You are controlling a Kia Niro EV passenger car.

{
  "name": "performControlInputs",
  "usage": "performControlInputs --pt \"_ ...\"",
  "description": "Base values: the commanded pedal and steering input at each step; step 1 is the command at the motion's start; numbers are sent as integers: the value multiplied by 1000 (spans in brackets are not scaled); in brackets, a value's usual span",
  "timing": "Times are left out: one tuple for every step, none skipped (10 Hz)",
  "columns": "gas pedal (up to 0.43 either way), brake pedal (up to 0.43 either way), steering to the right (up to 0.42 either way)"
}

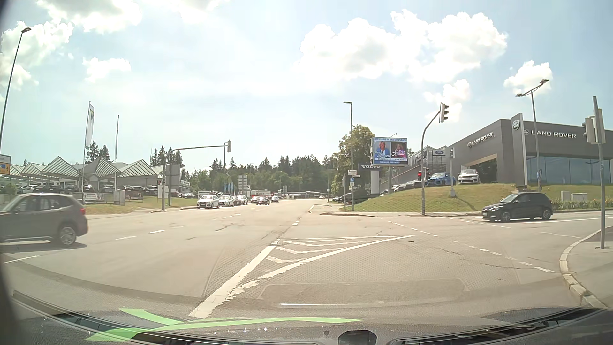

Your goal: Follow the waypoints while adhering to traffic rules and regulations

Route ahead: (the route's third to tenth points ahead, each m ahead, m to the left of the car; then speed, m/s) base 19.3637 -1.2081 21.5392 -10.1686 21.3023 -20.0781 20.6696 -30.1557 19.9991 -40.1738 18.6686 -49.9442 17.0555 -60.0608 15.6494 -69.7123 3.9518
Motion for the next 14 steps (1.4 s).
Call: performControlInputs --pt "189 0 103" --pt "189 0 113" --pt "189 0 121" --pt "177 0 129" --pt "177 0 140" --pt "177 0 153" --pt "177 0 179" --pt "169 0 209" --pt "150 0 234" --pt "150 0 248" --pt "150 0 262" --pt "150 0 277" --pt "150 0 287" --pt "150 0 300"
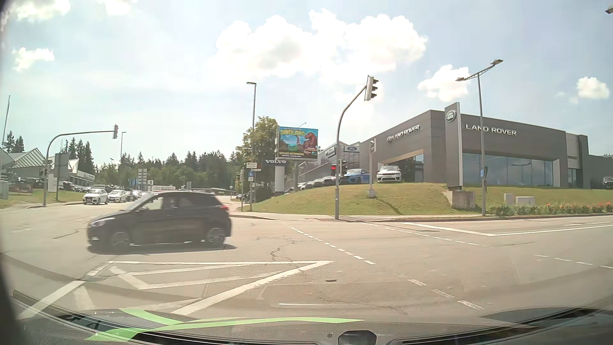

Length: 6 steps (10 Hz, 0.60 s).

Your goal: Follow the waypoints while adhering to traffic rules and regulations

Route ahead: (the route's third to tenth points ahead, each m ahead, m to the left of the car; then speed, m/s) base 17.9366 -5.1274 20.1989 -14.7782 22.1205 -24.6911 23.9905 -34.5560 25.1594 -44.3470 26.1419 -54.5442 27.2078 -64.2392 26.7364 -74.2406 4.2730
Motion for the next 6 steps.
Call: performControlInputs --pt "150 0 310" --pt "157 0 318" --pt "157 0 318" --pt "157 0 319" --pt "157 0 322" --pt "157 0 327"
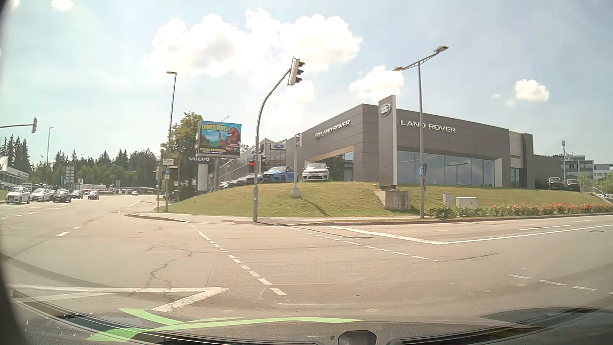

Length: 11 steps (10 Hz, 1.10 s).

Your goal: Follow the waypoints while adhering to traffic rules and regulations

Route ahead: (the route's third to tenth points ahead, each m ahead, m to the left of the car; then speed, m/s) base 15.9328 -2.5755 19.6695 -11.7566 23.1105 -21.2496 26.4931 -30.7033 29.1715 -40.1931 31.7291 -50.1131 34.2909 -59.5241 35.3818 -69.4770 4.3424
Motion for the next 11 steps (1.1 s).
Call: performControlInputs --pt "157 0 329" --pt "157 0 331" --pt "169 0 335" --pt "177 0 338" --pt "189 0 342" --pt "197 0 344" --pt "197 0 346" --pt "197 0 346" --pt "197 0 346" --pt "197 0 346" --pt "197 0 346"
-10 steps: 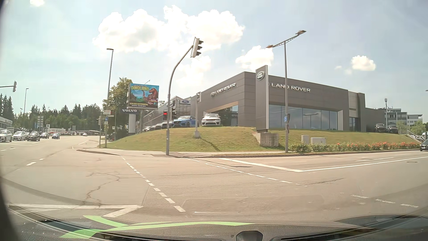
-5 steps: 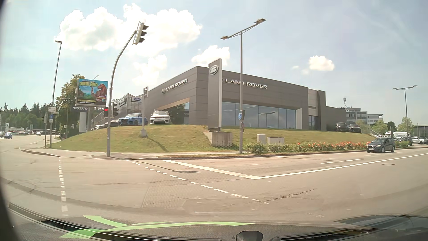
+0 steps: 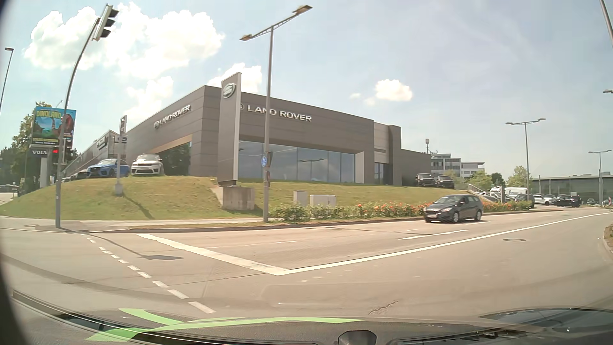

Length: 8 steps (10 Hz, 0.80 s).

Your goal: Follow the waypoints while adhering to traffic rules and regulations

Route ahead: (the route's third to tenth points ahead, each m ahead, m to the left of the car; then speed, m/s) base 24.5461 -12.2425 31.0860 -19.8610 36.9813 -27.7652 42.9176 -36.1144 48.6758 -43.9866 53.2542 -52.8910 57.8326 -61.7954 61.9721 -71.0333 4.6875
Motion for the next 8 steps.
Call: performControlInputs --pt "197 0 346" --pt "197 0 344" --pt "197 0 340" --pt "197 0 334" --pt "197 0 330" --pt "197 0 327" --pt "197 0 323" --pt "197 0 320"
